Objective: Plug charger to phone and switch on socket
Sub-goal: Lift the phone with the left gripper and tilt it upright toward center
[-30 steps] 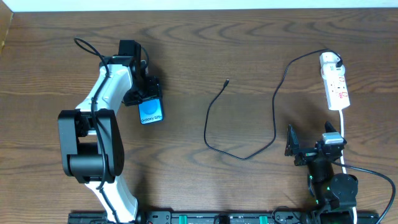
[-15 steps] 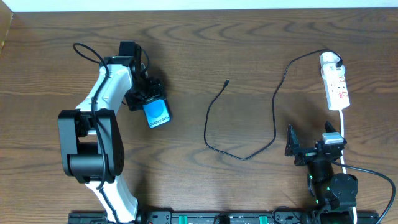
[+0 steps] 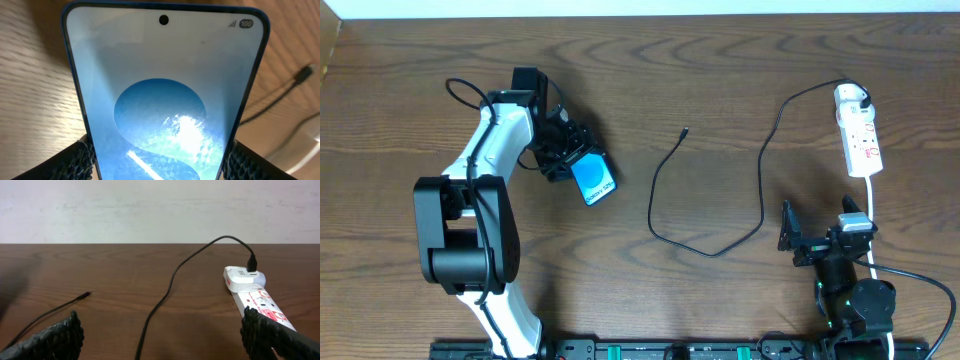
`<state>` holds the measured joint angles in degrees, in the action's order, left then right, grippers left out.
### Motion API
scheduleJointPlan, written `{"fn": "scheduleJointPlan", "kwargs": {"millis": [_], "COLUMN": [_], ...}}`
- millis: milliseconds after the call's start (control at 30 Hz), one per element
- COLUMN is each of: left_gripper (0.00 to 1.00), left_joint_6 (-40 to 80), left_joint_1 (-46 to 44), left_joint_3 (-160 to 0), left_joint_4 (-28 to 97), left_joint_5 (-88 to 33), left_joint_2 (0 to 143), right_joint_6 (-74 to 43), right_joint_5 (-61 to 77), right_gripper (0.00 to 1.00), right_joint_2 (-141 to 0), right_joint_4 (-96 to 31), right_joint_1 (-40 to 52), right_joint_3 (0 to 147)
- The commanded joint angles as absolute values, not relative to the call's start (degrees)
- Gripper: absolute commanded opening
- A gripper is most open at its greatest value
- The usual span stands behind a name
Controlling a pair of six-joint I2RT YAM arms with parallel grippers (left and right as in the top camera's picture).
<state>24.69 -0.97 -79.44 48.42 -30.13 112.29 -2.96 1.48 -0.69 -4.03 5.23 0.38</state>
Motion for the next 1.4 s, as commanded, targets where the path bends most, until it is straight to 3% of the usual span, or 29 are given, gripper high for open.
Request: {"fn": "scheduleJointPlan", "kwargs": {"millis": [0,300,700,1367], "left_gripper": [0.68,0.68,0.68,0.67], "left_joint_6": [29.76,40.97,41.54,61.58], "left_joint_1": [-1.1,-1.1,-1.06,-1.06], "left_joint_3": [-80.25,-80.25,-80.25,-80.25], "left_joint_4": [48.82,48.8,48.8,48.77], "left_joint_5": [-36.34,-39.57,-40.23,-48.84], "left_joint_2": [110.67,110.67,110.67,110.67], "right_joint_6": [-3.11,-3.11,-3.11,-3.11], "right_joint_5": [1.19,1.19,1.17,1.19], "right_gripper": [0.99,0.99,0.99,0.99], "right_joint_2": [-0.32,-0.32,-0.32,-0.34], "right_joint_4": [-4.29,-4.29,-4.29,-4.29], "right_joint_1": [5.56,5.56,5.56,5.56], "right_joint_3": [0.32,0.32,0.32,0.32]}}
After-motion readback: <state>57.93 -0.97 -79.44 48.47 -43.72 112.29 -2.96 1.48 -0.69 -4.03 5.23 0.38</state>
